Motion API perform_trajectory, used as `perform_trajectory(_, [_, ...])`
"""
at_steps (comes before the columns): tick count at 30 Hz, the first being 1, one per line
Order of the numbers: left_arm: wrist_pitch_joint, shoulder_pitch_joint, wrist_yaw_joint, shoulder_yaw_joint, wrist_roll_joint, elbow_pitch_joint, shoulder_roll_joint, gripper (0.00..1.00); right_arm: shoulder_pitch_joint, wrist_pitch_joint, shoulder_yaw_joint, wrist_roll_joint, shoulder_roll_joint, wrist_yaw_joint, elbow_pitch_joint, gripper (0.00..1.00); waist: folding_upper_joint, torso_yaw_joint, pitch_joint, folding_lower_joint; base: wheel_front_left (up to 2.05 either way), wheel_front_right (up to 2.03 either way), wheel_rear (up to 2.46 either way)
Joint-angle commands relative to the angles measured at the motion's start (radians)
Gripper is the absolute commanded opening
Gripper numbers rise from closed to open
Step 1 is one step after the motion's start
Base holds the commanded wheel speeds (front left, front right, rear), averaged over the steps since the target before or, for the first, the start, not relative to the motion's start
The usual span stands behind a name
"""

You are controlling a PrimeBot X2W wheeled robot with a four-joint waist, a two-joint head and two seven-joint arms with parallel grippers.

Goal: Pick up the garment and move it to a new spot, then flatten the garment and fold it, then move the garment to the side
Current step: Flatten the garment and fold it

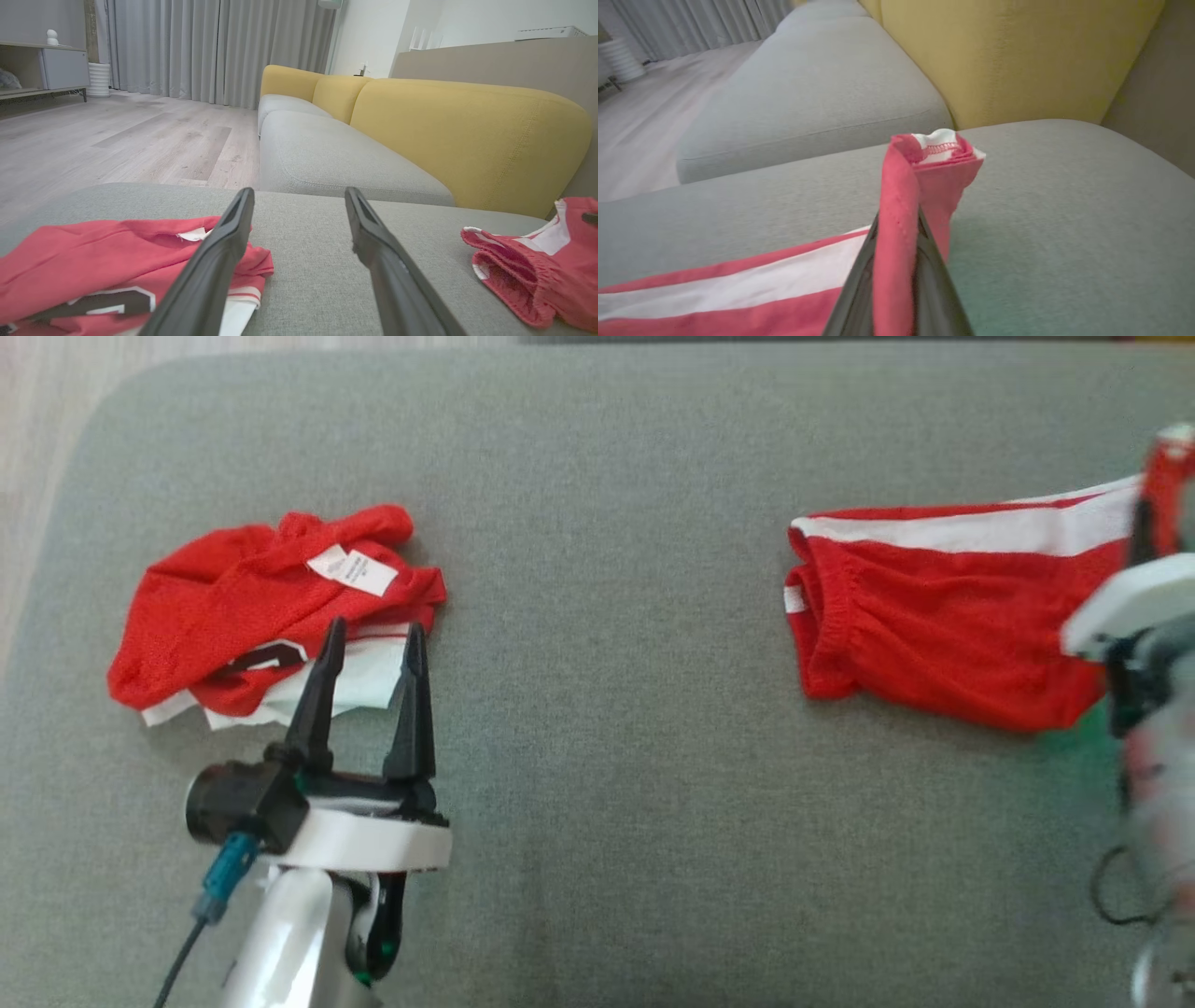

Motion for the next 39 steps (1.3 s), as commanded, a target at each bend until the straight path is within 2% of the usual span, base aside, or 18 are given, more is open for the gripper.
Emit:
perform_trajectory(1, [-0.005,-0.004,0.002,0.039,0.004,-0.026,0.007,1.0,-0.039,-0.021,0.046,0.019,0.032,-0.001,-0.04,0.0,0.0,-0.001,-0.025,0.0001,0.0,0.0,0.0])
perform_trajectory(7, [-0.005,0.019,0.007,0.029,0.0,-0.025,0.007,1.0,-0.03,-0.04,0.161,0.097,0.124,-0.001,-0.068,0.0,0.0,0.01,-0.061,0.0001,0.0,0.0,0.0])
perform_trajectory(13, [-0.005,0.04,0.013,0.025,-0.008,-0.032,0.007,1.0,0.01,-0.033,0.312,0.189,0.176,-0.001,-0.106,0.0,0.0,0.03,-0.078,0.0001,0.0,0.0,0.0])
perform_trajectory(16, [-0.005,0.045,0.016,0.026,-0.01,-0.032,0.007,1.0,0.046,-0.024,0.396,0.241,0.186,-0.001,-0.134,0.0,0.0,0.039,-0.083,0.0001,0.0,0.0,0.0])
perform_trajectory(17, [-0.005,0.045,0.016,0.026,-0.01,-0.032,0.007,1.0,0.046,-0.024,0.396,0.241,0.186,-0.001,-0.134,0.0,0.0,0.039,-0.083,0.0001,0.0,0.0,0.0])
perform_trajectory(24, [-0.005,0.047,0.022,0.03,-0.015,-0.034,0.007,1.0,0.158,0.009,0.624,0.343,0.191,-0.001,-0.22,0.0,0.0,0.04,-0.086,0.0001,0.0,0.0,0.0])
perform_trajectory(31, [-0.005,0.049,0.024,0.026,-0.02,-0.034,0.007,1.0,0.233,0.016,0.783,0.361,0.191,-0.001,-0.255,0.0,0.0,0.019,-0.087,0.0001,0.0,0.0,0.0])
perform_trajectory(32, [-0.005,0.049,0.024,0.025,-0.019,-0.033,0.007,1.0,0.236,0.007,0.791,0.349,0.191,-0.001,-0.253,0.06,0.0,0.015,-0.089,0.0001,0.0,0.0,0.0])
perform_trajectory(33, [-0.005,0.047,0.024,0.024,-0.018,-0.031,0.007,1.0,0.241,-0.003,0.793,0.348,0.191,-0.001,-0.254,0.98,0.0,0.011,-0.091,0.0001,0.0,0.0,0.0])
perform_trajectory(36, [-0.005,0.043,0.024,0.023,-0.016,-0.03,0.007,1.0,0.244,-0.036,0.772,0.347,0.191,-0.001,-0.263,1.0,0.0,-0.005,-0.1,0.0001,0.0,0.0,0.0])
perform_trajectory(39, [-0.005,0.041,0.023,0.023,-0.013,-0.031,0.007,1.0,0.246,-0.066,0.704,0.327,0.187,-0.001,-0.292,1.0,0.0,-0.021,-0.109,0.0001,0.0,0.0,0.0])
